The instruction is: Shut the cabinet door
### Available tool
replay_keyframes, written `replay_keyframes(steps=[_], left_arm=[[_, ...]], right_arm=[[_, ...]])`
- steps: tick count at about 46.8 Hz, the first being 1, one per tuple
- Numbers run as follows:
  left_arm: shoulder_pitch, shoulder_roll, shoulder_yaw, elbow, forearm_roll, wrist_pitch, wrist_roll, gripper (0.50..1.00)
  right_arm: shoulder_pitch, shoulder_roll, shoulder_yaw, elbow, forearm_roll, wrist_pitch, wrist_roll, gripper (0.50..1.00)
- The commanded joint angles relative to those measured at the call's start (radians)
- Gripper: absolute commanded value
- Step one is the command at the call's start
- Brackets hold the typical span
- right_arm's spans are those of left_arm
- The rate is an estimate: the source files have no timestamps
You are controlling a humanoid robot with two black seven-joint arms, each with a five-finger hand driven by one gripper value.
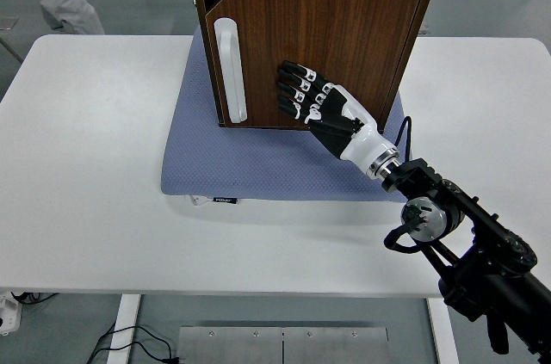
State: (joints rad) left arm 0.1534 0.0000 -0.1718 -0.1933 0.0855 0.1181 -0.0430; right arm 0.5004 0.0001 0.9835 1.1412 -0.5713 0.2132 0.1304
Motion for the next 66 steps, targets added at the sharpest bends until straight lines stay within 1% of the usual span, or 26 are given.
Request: replay_keyframes(steps=[1,6,11,16,22,25,27,33,40,58,61,66], left_arm=[[0.000,0.000,0.000,0.000,0.000,0.000,0.000,1.000],[0.000,0.000,0.000,0.000,0.000,0.000,0.000,1.000],[0.000,0.000,0.000,0.000,0.000,0.000,0.000,1.000],[0.000,0.000,0.000,0.000,0.000,0.000,0.000,1.000],[0.000,0.000,0.000,0.000,0.000,0.000,0.000,1.000],[0.000,0.000,0.000,0.000,0.000,0.000,0.000,1.000],[0.000,0.000,0.000,0.000,0.000,0.000,0.000,1.000],[0.000,0.000,0.000,0.000,-0.001,0.000,0.000,1.000],[0.000,0.000,0.000,0.000,0.000,0.000,0.000,1.000],[0.000,0.000,0.000,0.000,0.000,0.000,0.000,1.000],[0.000,0.000,0.000,0.000,0.000,0.000,0.000,1.000],[0.000,0.000,0.000,0.000,0.000,0.000,0.000,1.000]], right_arm=[[-0.002,0.000,0.018,0.000,0.002,0.000,0.000,1.000],[-0.003,0.000,0.047,0.000,0.016,-0.002,-0.002,1.000],[-0.003,0.000,0.060,0.000,0.037,-0.015,-0.002,1.000],[-0.008,0.000,0.057,0.006,0.037,-0.012,-0.002,1.000],[-0.031,0.000,0.049,0.017,0.031,0.006,-0.002,1.000],[-0.040,0.000,0.035,0.022,0.025,0.035,-0.002,1.000],[-0.042,0.000,0.020,0.022,0.018,0.044,-0.002,1.000],[-0.036,0.000,0.021,0.014,0.013,0.035,0.000,1.000],[-0.023,0.000,0.035,0.009,0.021,-0.003,-0.002,1.000],[-0.031,0.000,0.052,0.006,0.025,-0.006,-0.002,1.000],[-0.034,-0.003,0.052,0.011,0.024,0.003,-0.002,1.000],[-0.068,-0.035,0.049,0.034,0.021,0.038,-0.002,1.000]])
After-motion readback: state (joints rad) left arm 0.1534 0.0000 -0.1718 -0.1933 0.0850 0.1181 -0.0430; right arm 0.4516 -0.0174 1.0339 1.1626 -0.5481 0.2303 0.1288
